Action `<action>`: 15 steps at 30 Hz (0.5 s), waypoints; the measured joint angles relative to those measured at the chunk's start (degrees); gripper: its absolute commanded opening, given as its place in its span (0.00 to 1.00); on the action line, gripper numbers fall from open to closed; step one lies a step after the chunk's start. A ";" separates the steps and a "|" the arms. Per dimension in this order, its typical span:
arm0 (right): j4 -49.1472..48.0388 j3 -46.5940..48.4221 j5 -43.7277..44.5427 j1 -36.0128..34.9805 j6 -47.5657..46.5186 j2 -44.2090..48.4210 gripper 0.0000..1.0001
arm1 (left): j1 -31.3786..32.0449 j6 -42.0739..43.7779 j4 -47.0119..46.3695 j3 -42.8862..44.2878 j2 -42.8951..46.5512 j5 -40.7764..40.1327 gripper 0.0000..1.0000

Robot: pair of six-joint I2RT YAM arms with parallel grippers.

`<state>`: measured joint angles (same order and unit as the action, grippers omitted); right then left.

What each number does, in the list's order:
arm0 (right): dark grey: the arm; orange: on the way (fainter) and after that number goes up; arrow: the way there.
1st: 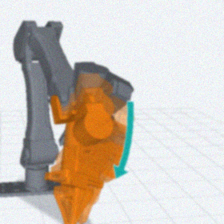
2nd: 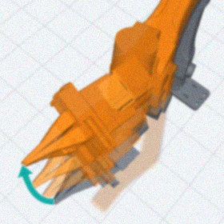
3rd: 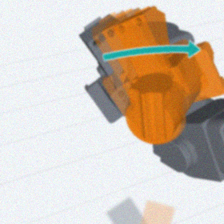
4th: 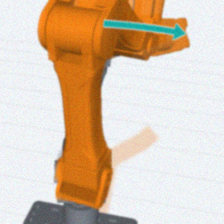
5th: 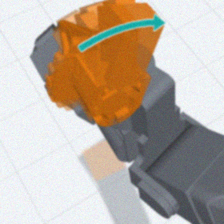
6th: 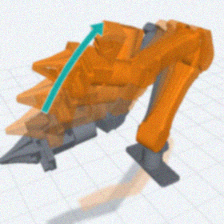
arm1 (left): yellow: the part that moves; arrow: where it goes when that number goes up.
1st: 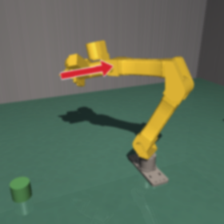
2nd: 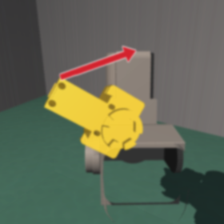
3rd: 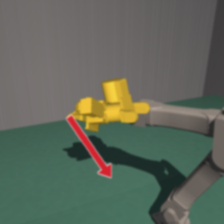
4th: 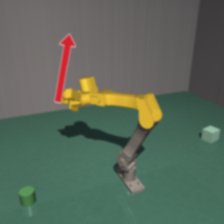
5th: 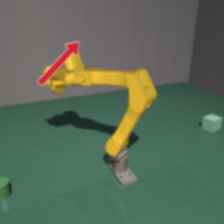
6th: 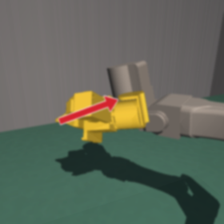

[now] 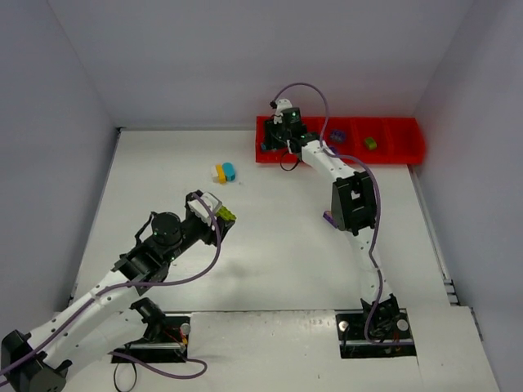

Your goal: Sort the legos into containers by color

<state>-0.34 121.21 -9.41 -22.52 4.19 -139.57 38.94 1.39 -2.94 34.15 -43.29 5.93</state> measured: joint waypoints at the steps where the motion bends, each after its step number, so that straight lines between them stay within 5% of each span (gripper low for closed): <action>1: -0.09 1.07 0.22 0.00 -0.15 -0.98 0.65 | 0.00 -0.09 0.15 0.00 0.37 -0.04 0.00; 8: -0.79 1.01 -0.81 0.00 -0.48 -0.90 0.73 | 0.00 -0.07 0.35 0.00 0.26 -0.31 0.00; 15: -0.26 -19.63 -12.94 0.07 0.87 17.11 0.75 | 0.00 2.08 -3.02 0.00 -5.31 -0.22 0.00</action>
<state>-0.60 101.58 -22.35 -22.46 5.06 -122.45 38.94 3.46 -5.96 34.15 -48.60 5.72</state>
